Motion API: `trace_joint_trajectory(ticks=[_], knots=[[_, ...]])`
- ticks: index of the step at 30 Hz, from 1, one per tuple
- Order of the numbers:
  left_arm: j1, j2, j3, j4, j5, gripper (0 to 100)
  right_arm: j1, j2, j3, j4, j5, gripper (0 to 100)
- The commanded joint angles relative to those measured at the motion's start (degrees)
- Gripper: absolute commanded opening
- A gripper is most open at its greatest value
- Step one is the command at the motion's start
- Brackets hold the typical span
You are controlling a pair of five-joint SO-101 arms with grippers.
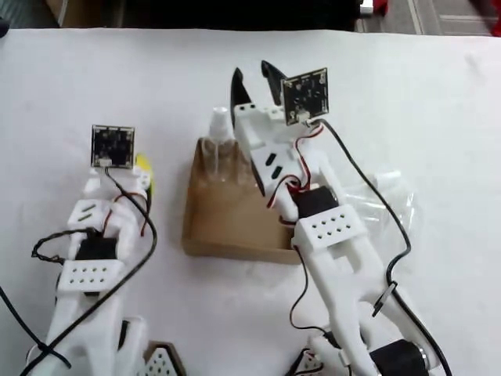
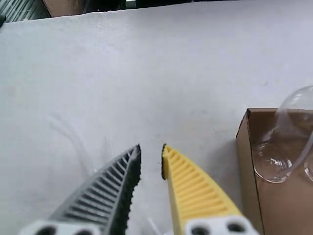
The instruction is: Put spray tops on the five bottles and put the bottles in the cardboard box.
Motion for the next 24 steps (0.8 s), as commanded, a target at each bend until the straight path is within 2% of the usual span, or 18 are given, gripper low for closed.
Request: trace_joint_trajectory(ticks=[1, 16, 19, 24], knots=[[0.0, 0.4, -0.5, -2.0, 0.3, 8, 0.2, -0.3, -0.4, -0.8, 0.2, 13.2], [-0.1, 0.4, -0.5, -2.0, 0.3, 8, 0.5, -1.0, -0.7, -0.8, 0.2, 13.1], [-0.1, 0.4, -0.5, -2.0, 0.3, 8, 1.0, -5.1, -0.4, -0.4, 0.2, 13.1], [-0.1, 0.4, -0.6, -2.0, 0.3, 8, 2.2, -16.3, -1.1, 7.2, 0.2, 13.1]])
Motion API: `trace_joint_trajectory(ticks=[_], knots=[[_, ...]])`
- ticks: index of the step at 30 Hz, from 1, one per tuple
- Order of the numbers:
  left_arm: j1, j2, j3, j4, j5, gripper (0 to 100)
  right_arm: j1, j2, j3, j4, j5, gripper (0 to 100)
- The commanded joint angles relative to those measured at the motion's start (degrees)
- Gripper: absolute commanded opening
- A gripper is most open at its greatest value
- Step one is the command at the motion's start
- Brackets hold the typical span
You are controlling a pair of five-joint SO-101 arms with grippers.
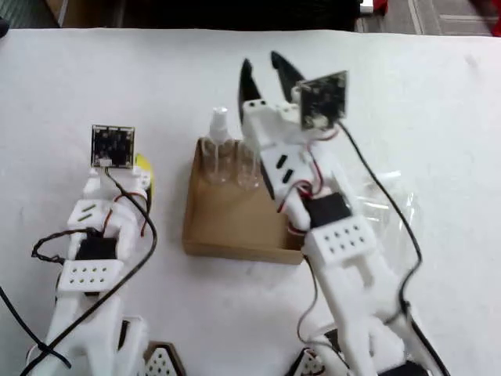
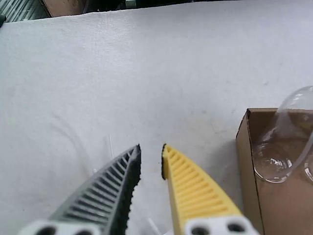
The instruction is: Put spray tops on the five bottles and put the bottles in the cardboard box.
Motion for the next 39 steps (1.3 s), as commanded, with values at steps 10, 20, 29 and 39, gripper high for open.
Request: trace_joint_trajectory(ticks=[10, 20, 29, 39], knots=[[-0.3, 0.4, -0.5, -2.0, 0.3, 8, 10.4, -23.0, -1.4, 19.7, 0.3, 13.2], [-0.5, 0.4, -0.4, -1.6, 0.3, 8, 20.8, -23.7, 5.5, 33.9, 0.2, 13.1], [-1.2, 0.0, 0.6, -1.6, 0.4, 8, 25.6, -30.5, 19.7, 33.7, -0.2, 8.2], [-6.1, 0.0, -3.8, 3.2, 0.9, 8, 25.3, -41.4, 43.4, 12.6, -0.4, 6.8]])
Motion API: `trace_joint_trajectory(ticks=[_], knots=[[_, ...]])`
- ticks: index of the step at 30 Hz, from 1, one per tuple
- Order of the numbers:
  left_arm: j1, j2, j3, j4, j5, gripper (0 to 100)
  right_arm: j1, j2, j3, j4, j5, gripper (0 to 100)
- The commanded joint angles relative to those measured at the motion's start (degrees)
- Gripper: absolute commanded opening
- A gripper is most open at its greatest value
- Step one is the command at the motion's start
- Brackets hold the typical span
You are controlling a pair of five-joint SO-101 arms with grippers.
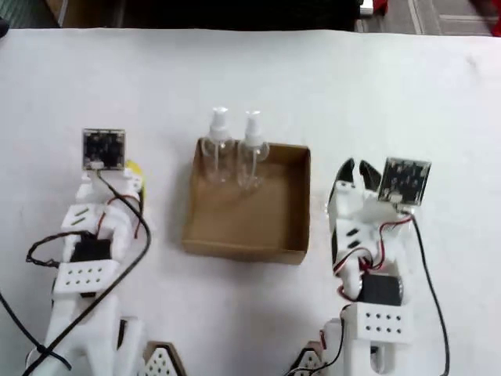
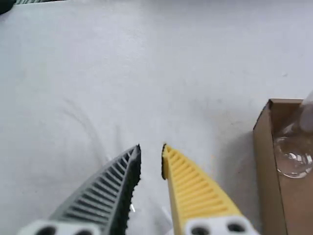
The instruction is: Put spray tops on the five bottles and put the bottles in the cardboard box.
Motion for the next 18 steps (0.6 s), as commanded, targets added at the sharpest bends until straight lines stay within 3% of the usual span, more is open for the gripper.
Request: trace_joint_trajectory(ticks=[1, 5, 7, 13, 15, 18], knots=[[-3.2, 0.0, -5.5, 3.1, 0.9, 8, 0.3, -4.4, 6.7, -12.0, -0.4, 7.6], [-2.7, 0.0, -8.3, 9.6, 4.2, 13, 0.6, -9.4, 11.6, -16.5, -0.4, 11.5], [-1.1, 0.0, -10.0, 14.4, 6.9, 18, 0.3, -11.9, 13.2, -15.2, -0.1, 13.9], [1.8, 0.0, -14.9, 24.4, 7.6, 19, 0.3, -19.5, 13.9, -7.5, 0.3, 21.9], [1.4, -0.1, -17.0, 27.2, 7.6, 19, 0.3, -21.8, 14.3, -6.2, 2.1, 19.7], [0.0, -1.8, -22.0, 34.9, 7.7, 19, -1.5, -24.6, 16.7, -6.4, 6.4, 6.4]])
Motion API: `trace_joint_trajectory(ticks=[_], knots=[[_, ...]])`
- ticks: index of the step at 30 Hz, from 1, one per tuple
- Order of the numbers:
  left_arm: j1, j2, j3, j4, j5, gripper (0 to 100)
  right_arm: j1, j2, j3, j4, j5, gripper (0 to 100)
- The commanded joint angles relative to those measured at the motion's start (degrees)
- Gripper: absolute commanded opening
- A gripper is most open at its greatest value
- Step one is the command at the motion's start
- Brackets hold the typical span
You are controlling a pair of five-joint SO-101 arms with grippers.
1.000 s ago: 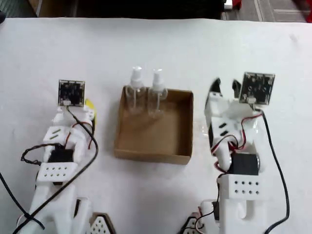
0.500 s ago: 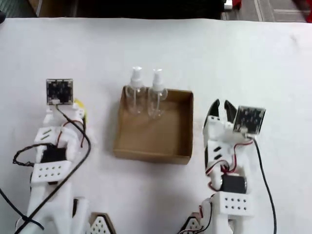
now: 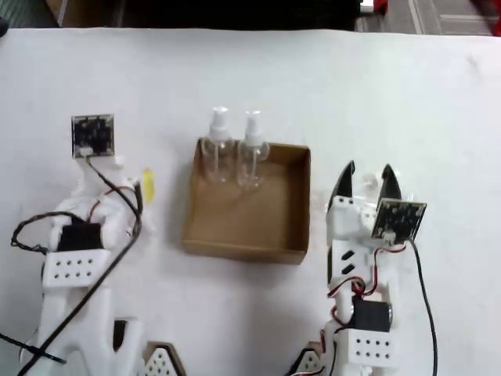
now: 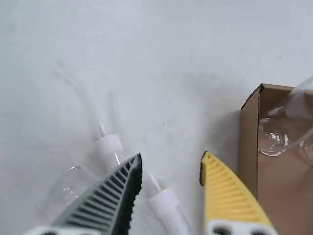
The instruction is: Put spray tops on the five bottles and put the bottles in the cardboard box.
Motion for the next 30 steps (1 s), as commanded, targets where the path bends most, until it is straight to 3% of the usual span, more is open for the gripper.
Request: trace_joint_trajectory(ticks=[1, 6, 11, 14, 18, 23, 30], knots=[[-1.3, -3.2, -9.7, 10.5, 0.7, 19, -2.3, -3.1, 1.6, 0.4, 4.8, 2.9], [-3.9, -15.1, -11.7, 15.2, -1.1, 19, -4.8, -3.9, 1.5, 2.9, 6.7, 8.0], [-5.0, -26.7, -14.9, 16.0, -13.5, 19, -4.7, -3.8, 1.5, 2.9, 6.7, 13.8], [-5.1, -26.9, -18.5, 20.8, -20.6, 19, -4.9, -3.8, 1.5, 2.9, 6.7, 13.8], [-8.6, -17.4, -23.6, 25.4, -21.5, 19, -4.8, -3.8, 1.5, 3.0, 6.7, 13.8], [-7.8, 4.4, -32.9, 31.3, -21.9, 19, -4.7, -3.7, 1.5, 3.3, 6.8, 13.8], [-7.7, 33.6, -49.8, 50.6, -30.9, 19, -4.7, -3.7, 1.5, 3.4, 7.0, 13.8]])
